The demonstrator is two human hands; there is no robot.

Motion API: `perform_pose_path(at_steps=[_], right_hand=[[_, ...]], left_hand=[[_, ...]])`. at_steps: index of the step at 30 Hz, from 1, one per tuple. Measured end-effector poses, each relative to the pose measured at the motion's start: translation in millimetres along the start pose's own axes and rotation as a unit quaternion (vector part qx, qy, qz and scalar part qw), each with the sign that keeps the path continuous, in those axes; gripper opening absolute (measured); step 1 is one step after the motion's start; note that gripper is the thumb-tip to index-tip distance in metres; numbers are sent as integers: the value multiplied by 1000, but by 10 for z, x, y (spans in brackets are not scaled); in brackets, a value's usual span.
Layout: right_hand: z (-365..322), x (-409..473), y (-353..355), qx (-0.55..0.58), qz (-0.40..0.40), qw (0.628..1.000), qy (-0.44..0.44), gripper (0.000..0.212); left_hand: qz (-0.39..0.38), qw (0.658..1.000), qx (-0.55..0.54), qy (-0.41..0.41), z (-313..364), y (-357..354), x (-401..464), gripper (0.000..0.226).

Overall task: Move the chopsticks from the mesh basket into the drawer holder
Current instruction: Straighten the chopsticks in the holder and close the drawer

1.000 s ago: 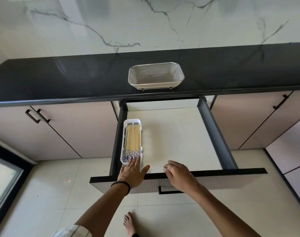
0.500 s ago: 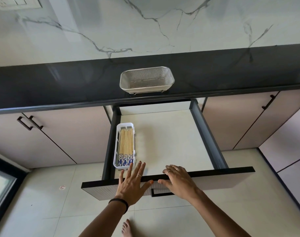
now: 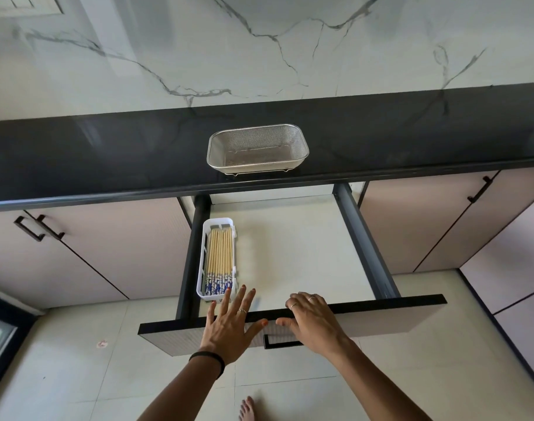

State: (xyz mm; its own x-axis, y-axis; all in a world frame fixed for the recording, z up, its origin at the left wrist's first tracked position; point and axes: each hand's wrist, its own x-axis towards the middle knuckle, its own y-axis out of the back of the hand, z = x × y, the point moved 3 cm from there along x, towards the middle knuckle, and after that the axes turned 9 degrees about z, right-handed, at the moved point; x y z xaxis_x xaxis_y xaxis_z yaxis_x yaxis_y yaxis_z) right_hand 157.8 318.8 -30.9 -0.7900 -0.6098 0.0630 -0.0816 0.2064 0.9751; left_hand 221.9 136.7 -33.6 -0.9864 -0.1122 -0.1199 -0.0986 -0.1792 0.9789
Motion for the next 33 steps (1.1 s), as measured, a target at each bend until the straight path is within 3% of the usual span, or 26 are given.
perform_pose_path(at_steps=[21, 25, 28, 33], right_hand=[[398, 1357, 78, 6, 28, 998, -56, 64], [391, 1538, 172, 22, 75, 991, -112, 70], [294, 1599, 246, 34, 122, 976, -175, 63], [108, 1550, 273, 144, 246, 913, -291, 40]], left_hand=[[59, 997, -17, -36, -283, 291, 1356, 77], [76, 996, -4, -48, -327, 321, 1555, 79], [87, 995, 24, -52, -344, 350, 1772, 74], [105, 990, 58, -77, -324, 480, 2031, 76]])
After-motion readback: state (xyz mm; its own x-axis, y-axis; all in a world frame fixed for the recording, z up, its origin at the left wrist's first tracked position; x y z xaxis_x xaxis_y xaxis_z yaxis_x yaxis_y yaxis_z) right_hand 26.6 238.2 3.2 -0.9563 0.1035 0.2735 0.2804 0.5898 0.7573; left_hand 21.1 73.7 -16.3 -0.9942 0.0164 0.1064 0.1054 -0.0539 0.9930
